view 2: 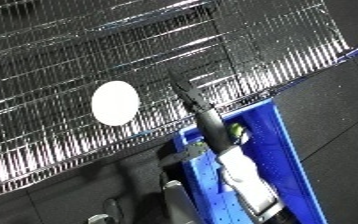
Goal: Pick up the object and place it into the box
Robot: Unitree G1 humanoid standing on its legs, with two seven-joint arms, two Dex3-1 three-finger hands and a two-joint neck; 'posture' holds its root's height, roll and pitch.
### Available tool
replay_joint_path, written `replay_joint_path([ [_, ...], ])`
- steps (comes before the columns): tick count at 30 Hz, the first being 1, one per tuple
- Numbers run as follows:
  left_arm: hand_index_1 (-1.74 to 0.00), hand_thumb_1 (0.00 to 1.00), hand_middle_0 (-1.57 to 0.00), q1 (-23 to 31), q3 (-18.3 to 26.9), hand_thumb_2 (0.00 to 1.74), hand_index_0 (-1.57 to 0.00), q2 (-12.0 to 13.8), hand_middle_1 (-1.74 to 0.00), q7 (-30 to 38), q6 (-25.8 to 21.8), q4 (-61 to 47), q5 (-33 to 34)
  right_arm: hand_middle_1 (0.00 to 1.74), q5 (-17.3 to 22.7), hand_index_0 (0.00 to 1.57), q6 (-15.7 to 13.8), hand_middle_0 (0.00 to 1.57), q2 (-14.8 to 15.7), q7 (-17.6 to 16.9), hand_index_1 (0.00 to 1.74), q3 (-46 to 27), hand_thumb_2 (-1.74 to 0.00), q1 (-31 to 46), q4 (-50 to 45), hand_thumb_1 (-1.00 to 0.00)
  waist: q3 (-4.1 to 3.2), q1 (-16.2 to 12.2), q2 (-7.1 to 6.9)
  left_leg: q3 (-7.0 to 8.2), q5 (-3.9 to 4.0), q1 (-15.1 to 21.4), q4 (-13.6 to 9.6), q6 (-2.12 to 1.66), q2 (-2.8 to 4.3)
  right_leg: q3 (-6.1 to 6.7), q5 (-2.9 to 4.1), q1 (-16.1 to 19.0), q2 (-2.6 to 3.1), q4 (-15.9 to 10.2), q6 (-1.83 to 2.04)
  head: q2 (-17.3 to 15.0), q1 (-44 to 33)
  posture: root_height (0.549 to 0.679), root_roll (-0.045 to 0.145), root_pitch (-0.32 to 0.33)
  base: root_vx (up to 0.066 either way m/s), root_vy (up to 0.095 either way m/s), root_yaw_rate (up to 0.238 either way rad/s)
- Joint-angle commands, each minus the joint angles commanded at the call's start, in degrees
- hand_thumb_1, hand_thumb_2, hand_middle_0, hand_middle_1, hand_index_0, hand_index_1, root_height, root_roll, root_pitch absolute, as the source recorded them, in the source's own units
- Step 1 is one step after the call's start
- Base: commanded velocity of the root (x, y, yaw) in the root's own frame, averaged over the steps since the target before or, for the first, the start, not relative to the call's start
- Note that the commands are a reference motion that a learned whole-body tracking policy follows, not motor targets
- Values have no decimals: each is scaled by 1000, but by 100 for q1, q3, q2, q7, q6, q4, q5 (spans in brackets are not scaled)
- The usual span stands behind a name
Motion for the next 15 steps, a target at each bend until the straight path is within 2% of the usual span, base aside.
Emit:
replay_joint_path([
  [9, -1740, 1000, -1570, 14, -139, 1740, -1570, 30, -1740, -9, 127, -65, -27, 0, 84, 0, 14, 0, 3, -33, 0, 196, 0, -504, 330, 0, 2, 128, 56, -4, -63, -151, 233, 31, -44, -37, -36, -215, -42, 271, -15, -131, 186, 604, 62, -29, 50, 26, 100],
  [15, -1740, 1000, -1570, -5, -246, 1740, -1570, 15, -1740, -5, 180, -42, -35, 0, 134, 0, 47, 0, 73, -112, 0, 292, 0, -764, 532, 0, 2, 182, 99, 17, -85, -211, 287, 40, -75, -28, -31, -311, -63, 335, -24, -38, 344, 602, 65, -28, 56, 39, 89],
])
